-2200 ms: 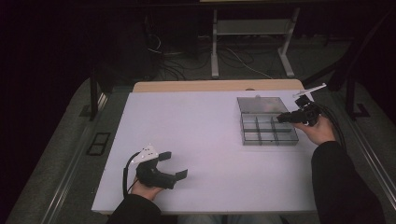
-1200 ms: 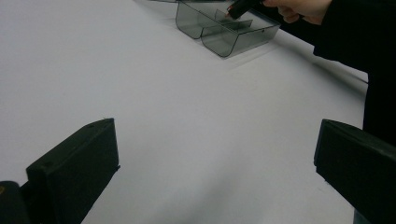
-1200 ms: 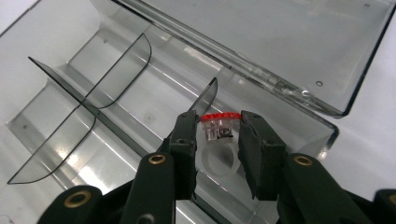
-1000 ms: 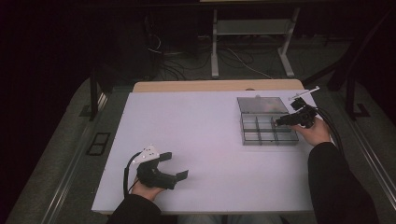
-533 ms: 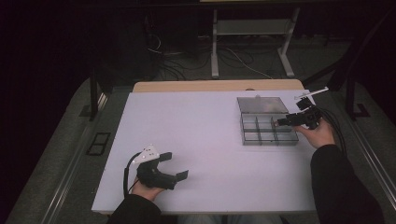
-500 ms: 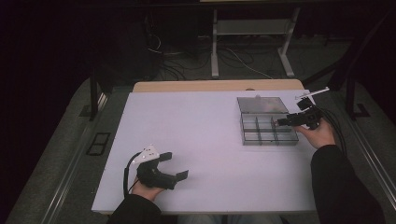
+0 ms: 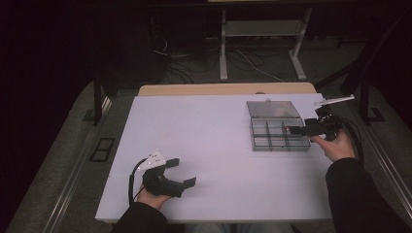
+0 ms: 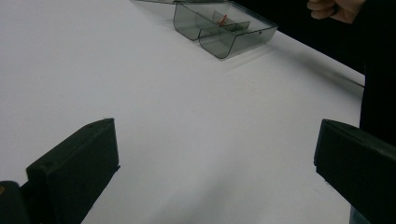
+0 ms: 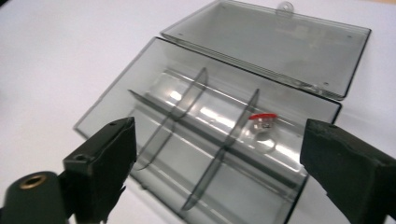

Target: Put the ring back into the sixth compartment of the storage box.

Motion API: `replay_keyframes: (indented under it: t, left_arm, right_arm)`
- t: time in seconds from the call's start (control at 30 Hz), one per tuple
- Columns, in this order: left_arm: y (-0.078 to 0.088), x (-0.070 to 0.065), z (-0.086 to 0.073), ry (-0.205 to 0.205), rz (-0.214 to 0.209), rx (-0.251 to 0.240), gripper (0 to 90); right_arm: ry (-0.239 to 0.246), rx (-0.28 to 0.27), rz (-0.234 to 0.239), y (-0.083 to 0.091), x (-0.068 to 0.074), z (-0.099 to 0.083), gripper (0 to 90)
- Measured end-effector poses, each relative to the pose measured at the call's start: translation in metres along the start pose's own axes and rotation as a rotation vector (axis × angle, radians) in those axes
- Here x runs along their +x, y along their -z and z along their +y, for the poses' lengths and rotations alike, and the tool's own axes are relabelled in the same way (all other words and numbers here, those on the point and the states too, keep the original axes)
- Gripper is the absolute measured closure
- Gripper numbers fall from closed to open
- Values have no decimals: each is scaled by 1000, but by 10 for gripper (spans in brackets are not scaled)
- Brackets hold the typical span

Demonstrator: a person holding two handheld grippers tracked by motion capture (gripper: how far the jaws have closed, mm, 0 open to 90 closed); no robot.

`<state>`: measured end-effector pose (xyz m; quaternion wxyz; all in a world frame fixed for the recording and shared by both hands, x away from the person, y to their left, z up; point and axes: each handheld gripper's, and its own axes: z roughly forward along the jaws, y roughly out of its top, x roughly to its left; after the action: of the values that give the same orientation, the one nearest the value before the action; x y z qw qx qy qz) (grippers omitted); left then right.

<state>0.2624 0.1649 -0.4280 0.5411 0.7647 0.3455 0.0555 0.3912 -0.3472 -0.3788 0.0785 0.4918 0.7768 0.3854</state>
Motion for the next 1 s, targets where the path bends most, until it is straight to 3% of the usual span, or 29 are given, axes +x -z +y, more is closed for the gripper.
replay_keyframes:
  t: [0.03, 0.07, 0.37, 1.0]
  left_arm:
    - [0, 0, 0, 0, 0, 0, 0]
    - [0, 0, 0, 2, 0, -2, 0]
    - [-1, 0, 0, 1, 0, -1, 0]
    - [-1, 0, 1, -2, -2, -1, 0]
  right_arm:
    - [1, -7, 7, 2, 2, -1, 83]
    - [-1, -11, 15, 4, 4, -2, 5]
    - [10, -34, 62, 12, 23, -20, 8]
    - [99, -70, 137, 20, 64, -52, 8]
